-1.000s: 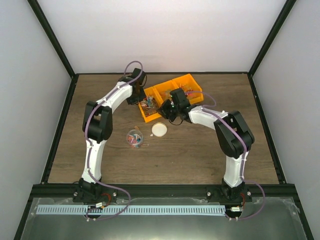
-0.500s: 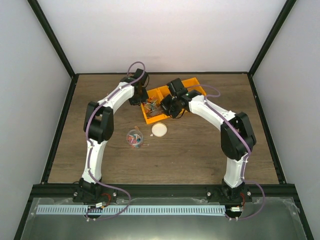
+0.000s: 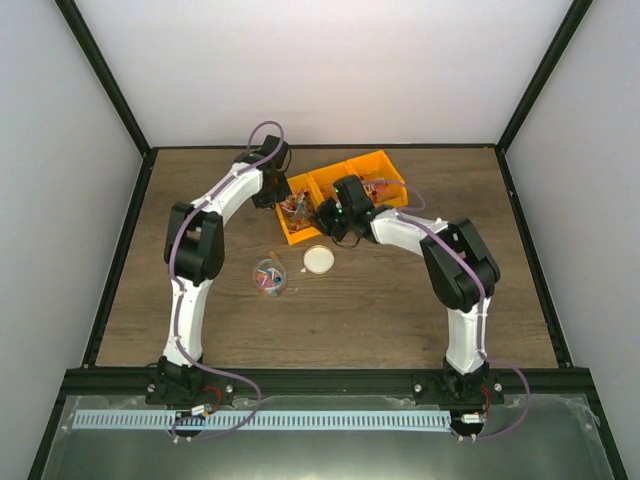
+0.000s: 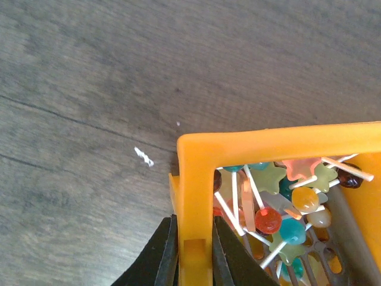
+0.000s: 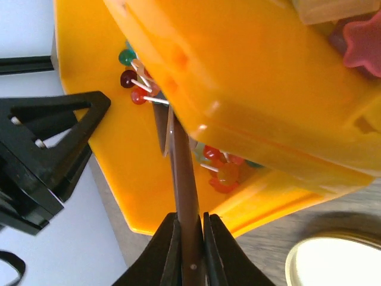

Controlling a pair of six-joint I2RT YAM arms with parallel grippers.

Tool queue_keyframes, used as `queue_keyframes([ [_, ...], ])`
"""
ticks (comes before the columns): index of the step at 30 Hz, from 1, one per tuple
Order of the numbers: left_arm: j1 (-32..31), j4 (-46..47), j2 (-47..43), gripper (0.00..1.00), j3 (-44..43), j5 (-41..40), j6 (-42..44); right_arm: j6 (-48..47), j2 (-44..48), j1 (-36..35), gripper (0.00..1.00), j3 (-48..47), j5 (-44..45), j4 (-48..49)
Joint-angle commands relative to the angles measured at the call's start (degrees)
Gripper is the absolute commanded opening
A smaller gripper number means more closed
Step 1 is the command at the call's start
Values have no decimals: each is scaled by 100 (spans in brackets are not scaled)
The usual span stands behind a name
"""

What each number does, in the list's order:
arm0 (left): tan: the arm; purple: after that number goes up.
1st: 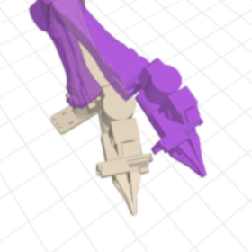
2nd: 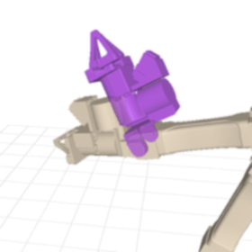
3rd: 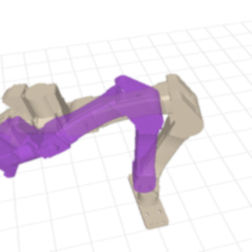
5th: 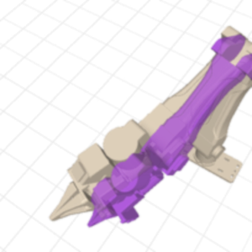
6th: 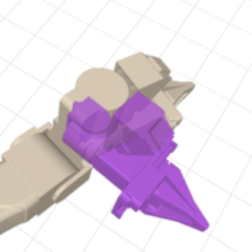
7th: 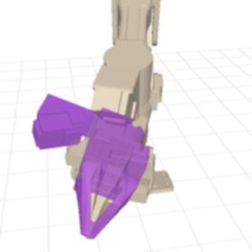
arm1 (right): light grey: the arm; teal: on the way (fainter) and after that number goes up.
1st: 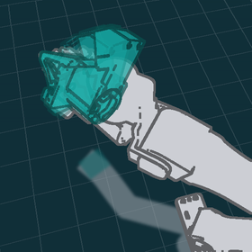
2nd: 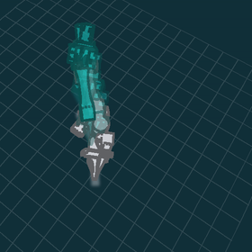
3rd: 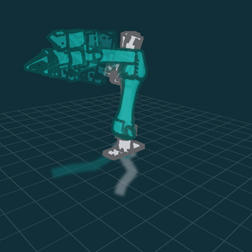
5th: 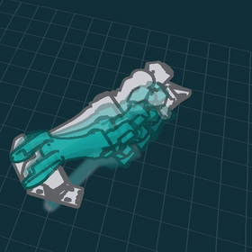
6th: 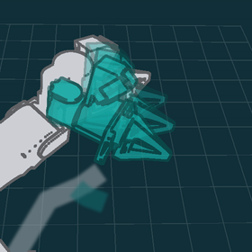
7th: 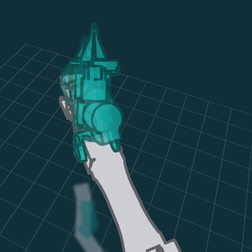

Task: Pack the candies
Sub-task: Scoop the fake candies from the storage box.

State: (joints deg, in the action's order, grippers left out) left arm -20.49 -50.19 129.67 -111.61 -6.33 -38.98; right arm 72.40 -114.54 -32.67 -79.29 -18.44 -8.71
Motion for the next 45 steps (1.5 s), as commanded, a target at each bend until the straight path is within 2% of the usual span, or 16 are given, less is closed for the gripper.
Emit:
queue_keyframes([
  [1, -154, -581, 182, 4, 160, 511, 352, 45, 448, 126, 1, 1561, -3, 1236],
  [7, -129, -477, 139, 4, 176, 582, 163, -228, 1112, 196, 1, 2234, -224, 1903],
  [15, -70, -466, 103, 4, 186, 506, 93, -118, 1707, 199, 1, 2998, -472, 2734],
  [22, -25, -439, 83, 4, 194, 510, 97, -280, 2086, 227, 1, 3184, -201, 2345],
  [30, 14, -413, 70, 4, 201, 564, 136, -901, 2174, 238, 1, 2770, 203, 1434],
  [45, 85, -412, -2, 5, 271, 571, 154, -2025, 2249, 234, 1, 2394, 599, 738],
])
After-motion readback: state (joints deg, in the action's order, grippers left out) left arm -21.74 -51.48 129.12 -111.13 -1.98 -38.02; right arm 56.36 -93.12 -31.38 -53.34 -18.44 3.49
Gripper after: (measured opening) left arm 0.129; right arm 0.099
